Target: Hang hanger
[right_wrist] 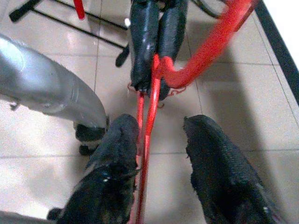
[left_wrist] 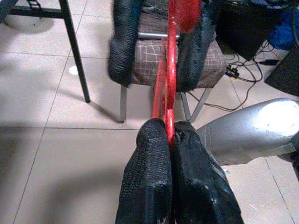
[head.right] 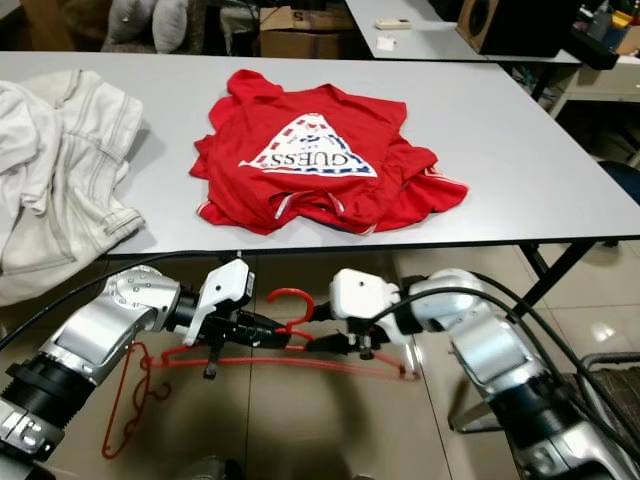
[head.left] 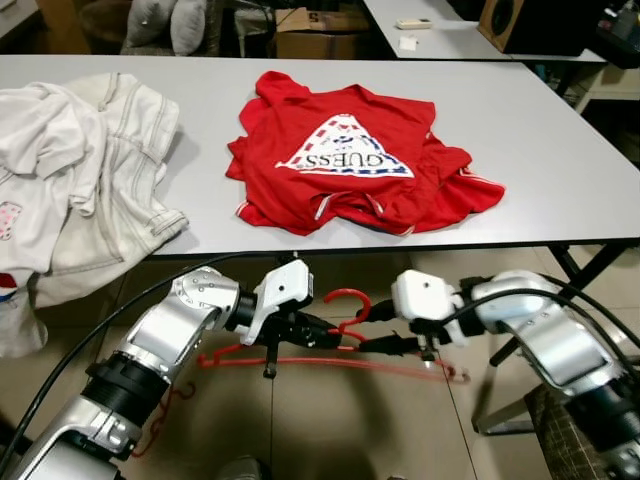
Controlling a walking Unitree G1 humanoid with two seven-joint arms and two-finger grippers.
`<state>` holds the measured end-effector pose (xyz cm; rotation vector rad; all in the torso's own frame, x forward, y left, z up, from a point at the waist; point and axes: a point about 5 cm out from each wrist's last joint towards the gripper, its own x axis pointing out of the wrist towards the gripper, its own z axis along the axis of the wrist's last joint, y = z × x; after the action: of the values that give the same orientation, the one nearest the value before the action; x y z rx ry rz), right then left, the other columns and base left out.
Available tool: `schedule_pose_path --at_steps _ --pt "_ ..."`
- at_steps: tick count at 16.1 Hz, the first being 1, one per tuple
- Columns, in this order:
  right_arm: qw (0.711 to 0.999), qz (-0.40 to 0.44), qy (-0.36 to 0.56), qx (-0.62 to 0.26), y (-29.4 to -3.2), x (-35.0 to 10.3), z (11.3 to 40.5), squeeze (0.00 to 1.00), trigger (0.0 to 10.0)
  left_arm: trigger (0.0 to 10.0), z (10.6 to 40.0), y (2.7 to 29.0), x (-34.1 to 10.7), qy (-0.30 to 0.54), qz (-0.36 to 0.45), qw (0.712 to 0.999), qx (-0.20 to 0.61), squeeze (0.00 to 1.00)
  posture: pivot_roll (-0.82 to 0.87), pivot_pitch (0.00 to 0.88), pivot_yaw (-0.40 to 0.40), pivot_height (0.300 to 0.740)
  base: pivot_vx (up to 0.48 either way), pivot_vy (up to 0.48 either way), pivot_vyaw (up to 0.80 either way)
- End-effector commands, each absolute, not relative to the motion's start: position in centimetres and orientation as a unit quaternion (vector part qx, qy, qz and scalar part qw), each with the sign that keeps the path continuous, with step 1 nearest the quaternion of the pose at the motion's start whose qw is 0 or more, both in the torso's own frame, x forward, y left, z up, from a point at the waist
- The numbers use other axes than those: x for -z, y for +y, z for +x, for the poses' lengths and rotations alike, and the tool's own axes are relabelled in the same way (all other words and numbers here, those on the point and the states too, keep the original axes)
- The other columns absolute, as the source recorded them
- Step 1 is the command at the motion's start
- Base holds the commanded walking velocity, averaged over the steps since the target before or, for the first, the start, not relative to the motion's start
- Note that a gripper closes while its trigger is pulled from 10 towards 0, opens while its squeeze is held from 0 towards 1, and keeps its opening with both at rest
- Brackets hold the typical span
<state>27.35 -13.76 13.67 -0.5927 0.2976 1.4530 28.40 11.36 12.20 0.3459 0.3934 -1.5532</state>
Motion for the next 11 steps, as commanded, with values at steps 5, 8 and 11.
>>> schedule_pose_path --at_steps 5,8,11 --pt "0.701 -0.244 0.116 -0.660 -13.7 -14.8 26.9 0.00 10.0 0.0 28.0 10.9 -12.5 0.166 0.149 0.675 0.704 0.00 -0.04 0.084 -0.008 0.740 0.000 0.000 0.00" --pt "0.697 -0.233 0.127 -0.666 -13.2 -14.2 26.7 0.00 10.0 0.0 27.8 10.5 -12.8 0.158 0.147 0.679 0.702 0.00 -0.04 0.090 -0.014 0.740 0.000 0.000 0.00" --pt "0.692 -0.222 0.140 -0.672 -13.0 -13.7 26.5 0.00 6.8 0.0 27.8 10.3 -12.9 0.152 0.149 0.678 0.703 0.00 -0.04 0.095 -0.016 0.740 0.000 0.000 0.00"
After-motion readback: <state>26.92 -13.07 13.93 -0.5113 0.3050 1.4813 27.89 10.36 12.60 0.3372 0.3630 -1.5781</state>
